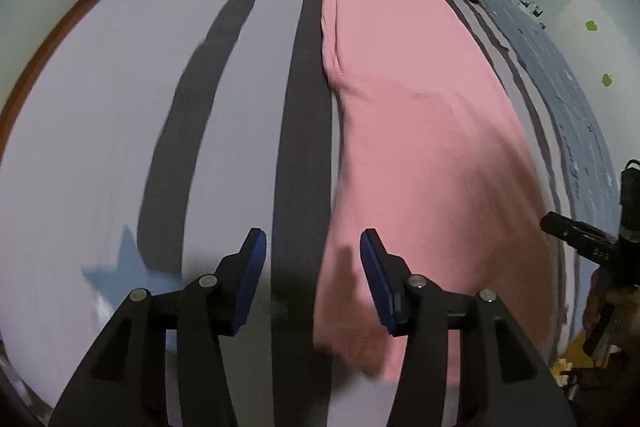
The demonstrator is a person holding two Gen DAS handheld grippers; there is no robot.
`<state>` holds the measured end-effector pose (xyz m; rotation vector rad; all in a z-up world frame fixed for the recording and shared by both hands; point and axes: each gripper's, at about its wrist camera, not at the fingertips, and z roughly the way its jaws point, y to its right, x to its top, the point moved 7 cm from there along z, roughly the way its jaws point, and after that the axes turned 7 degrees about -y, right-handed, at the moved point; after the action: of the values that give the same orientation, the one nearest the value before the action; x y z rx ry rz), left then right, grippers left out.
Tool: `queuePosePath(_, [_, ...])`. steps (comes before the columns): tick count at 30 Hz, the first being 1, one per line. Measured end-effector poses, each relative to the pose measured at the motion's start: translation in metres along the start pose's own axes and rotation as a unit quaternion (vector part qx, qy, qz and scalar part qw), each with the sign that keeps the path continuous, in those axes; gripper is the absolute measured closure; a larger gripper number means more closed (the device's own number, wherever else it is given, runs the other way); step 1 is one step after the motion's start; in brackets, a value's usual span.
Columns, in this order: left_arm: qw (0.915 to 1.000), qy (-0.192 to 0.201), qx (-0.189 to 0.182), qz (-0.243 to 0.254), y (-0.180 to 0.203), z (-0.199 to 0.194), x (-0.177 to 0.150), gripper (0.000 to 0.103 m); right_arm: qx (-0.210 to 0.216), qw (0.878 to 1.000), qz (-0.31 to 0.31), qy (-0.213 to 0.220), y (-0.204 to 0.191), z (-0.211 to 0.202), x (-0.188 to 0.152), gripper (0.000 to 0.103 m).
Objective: Fold clothes
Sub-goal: 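Grasp the T-shirt end with the left gripper while the right gripper grasps it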
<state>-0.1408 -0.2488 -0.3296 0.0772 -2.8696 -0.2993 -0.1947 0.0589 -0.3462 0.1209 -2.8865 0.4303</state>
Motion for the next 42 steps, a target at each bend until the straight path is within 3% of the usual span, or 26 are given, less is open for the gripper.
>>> queuePosePath(6, [0.9996, -0.007, -0.022, 0.017, 0.008, 0.002, -0.036, 0.055, -0.009, 1.0, 0.013, -0.006, -0.001, -0.002, -0.041, 0.061])
queuePosePath(11, [0.9981, -0.014, -0.034, 0.049, 0.024, 0.014, -0.05, 0.05, -0.01, 1.0, 0.025, -0.002, 0.002, -0.002, -0.052, 0.061])
queuePosePath(16, [0.9974, -0.015, -0.015, 0.069, 0.026, 0.031, -0.053, 0.051, -0.003, 0.999, 0.037, 0.005, 0.003, 0.001, -0.055, 0.061])
queuePosePath(21, [0.9987, -0.007, -0.026, 0.042, 0.011, 0.032, -0.054, 0.056, -0.002, 0.999, 0.043, 0.01, 0.007, 0.001, -0.059, 0.061])
queuePosePath(26, [0.9982, -0.006, -0.028, 0.052, 0.012, 0.034, -0.054, 0.061, -0.007, 0.999, 0.029, 0.011, 0.009, 0.003, -0.056, 0.061])
queuePosePath(28, [0.9977, -0.003, -0.033, 0.059, 0.017, 0.034, -0.053, 0.074, -0.009, 1.0, 0.025, 0.011, 0.009, 0.003, -0.057, 0.061])
queuePosePath(31, [0.9969, 0.0, -0.036, 0.069, 0.023, 0.035, -0.053, 0.084, -0.012, 1.0, 0.018, 0.009, 0.009, 0.003, -0.056, 0.062])
queuePosePath(42, [0.9967, 0.005, -0.035, 0.073, 0.027, 0.036, -0.061, 0.088, -0.015, 1.0, 0.005, 0.005, 0.0, 0.011, -0.052, 0.063])
